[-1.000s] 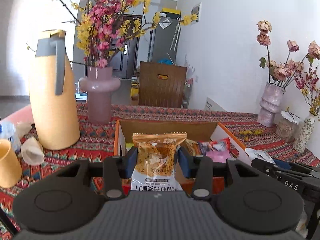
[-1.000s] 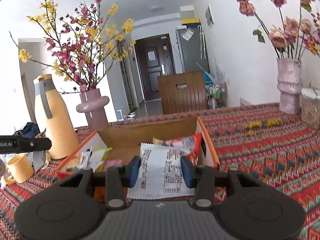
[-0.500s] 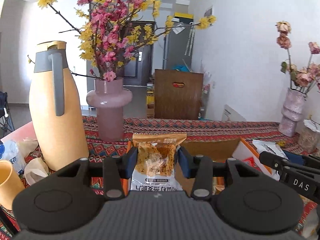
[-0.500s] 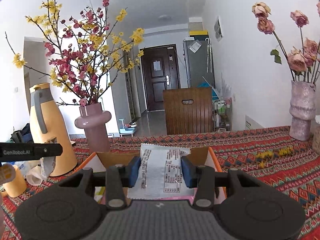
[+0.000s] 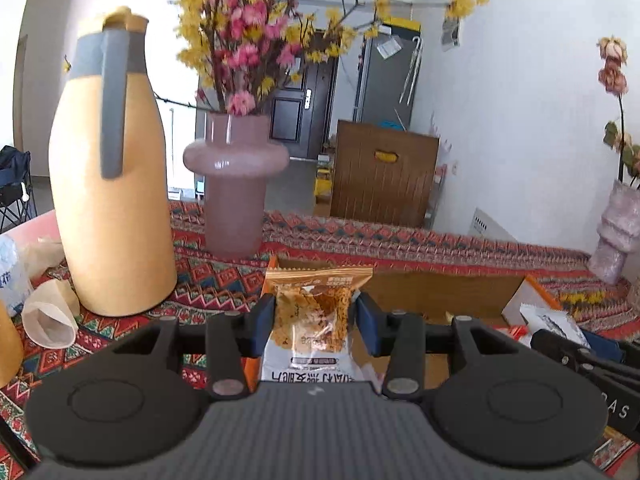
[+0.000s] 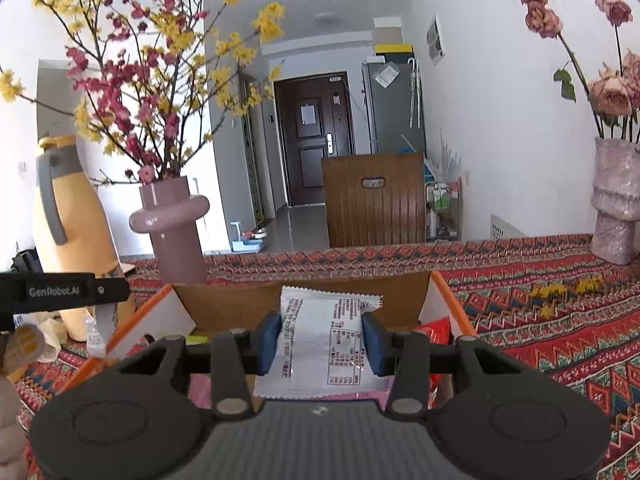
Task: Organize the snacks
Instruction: 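Carry both packets over the open box, then open both grippers to drop the packets into the box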
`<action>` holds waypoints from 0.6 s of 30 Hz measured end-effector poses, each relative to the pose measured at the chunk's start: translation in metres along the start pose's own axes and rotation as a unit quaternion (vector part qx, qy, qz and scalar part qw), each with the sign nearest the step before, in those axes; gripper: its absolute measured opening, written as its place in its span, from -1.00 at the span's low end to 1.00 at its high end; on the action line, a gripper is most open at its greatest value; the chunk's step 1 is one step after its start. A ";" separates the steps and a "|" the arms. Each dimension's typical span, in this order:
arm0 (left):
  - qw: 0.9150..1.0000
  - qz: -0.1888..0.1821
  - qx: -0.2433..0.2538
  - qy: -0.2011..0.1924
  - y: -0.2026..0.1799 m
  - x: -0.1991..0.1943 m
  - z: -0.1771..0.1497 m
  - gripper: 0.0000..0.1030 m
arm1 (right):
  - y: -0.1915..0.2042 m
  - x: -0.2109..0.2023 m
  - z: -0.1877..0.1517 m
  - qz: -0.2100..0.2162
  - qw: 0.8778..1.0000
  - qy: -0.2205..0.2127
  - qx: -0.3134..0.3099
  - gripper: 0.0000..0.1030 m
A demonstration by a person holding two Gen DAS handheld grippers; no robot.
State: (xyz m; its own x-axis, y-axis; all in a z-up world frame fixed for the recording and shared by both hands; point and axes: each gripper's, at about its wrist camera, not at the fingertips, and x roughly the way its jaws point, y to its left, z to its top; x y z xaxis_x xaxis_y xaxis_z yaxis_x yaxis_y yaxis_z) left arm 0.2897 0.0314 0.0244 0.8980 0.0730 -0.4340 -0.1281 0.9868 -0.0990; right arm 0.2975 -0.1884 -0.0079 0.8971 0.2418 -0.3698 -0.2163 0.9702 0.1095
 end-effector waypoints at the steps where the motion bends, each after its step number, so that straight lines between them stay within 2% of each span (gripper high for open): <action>1: 1.000 -0.001 0.001 0.004 0.001 0.002 -0.002 -0.15 | 0.000 0.002 -0.002 -0.001 1.000 0.003 -0.001 -0.17; 8: 1.000 -0.016 0.005 -0.008 0.004 -0.004 -0.008 -0.13 | -0.002 0.008 -0.009 -0.010 1.000 0.009 0.003 -0.15; 9: 1.000 -0.014 0.004 -0.014 0.003 -0.007 -0.009 -0.07 | -0.002 0.007 -0.010 -0.009 1.000 0.010 0.003 -0.15; 10: 1.000 -0.011 0.003 -0.019 0.003 -0.009 -0.008 0.14 | -0.002 0.008 -0.010 -0.009 1.000 0.010 0.004 -0.13; 11: 1.000 -0.006 -0.001 -0.022 0.004 -0.011 -0.008 0.43 | -0.002 0.008 -0.010 -0.008 1.000 0.011 0.004 -0.11; 12: 1.000 -0.001 -0.003 -0.030 0.004 -0.014 -0.008 0.49 | -0.003 0.007 -0.011 -0.009 1.000 0.011 0.007 -0.12; 13: 0.999 0.001 -0.003 -0.037 0.005 -0.017 -0.008 0.55 | -0.004 0.006 -0.010 -0.008 1.000 0.010 0.011 0.03; 14: 0.999 -0.003 -0.006 -0.041 0.005 -0.019 -0.008 0.67 | -0.006 0.004 -0.009 -0.007 1.000 0.009 0.017 0.32; 15: 0.999 -0.005 -0.009 -0.044 0.006 -0.021 -0.007 0.79 | -0.008 0.000 -0.009 -0.008 1.000 0.003 0.022 0.49; 16: 0.999 0.001 -0.012 -0.052 0.006 -0.024 -0.007 1.00 | -0.010 -0.003 -0.008 -0.011 1.000 -0.004 0.025 0.79; 17: 0.998 0.008 -0.012 -0.060 0.005 -0.026 -0.008 1.00 | -0.011 -0.006 -0.008 -0.014 0.999 -0.012 0.028 0.93; 18: 0.998 0.009 -0.010 -0.062 0.004 -0.028 -0.007 1.00 | -0.012 -0.008 -0.007 -0.016 0.999 -0.017 0.031 0.96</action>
State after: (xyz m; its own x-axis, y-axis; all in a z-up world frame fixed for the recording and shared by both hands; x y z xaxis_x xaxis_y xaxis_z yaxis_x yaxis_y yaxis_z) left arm 0.2614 0.0327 0.0293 0.9401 0.1099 -0.3226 -0.1528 0.9821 -0.1106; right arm 0.2902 -0.2018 -0.0131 0.9161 0.2097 -0.3417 -0.1649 0.9740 0.1555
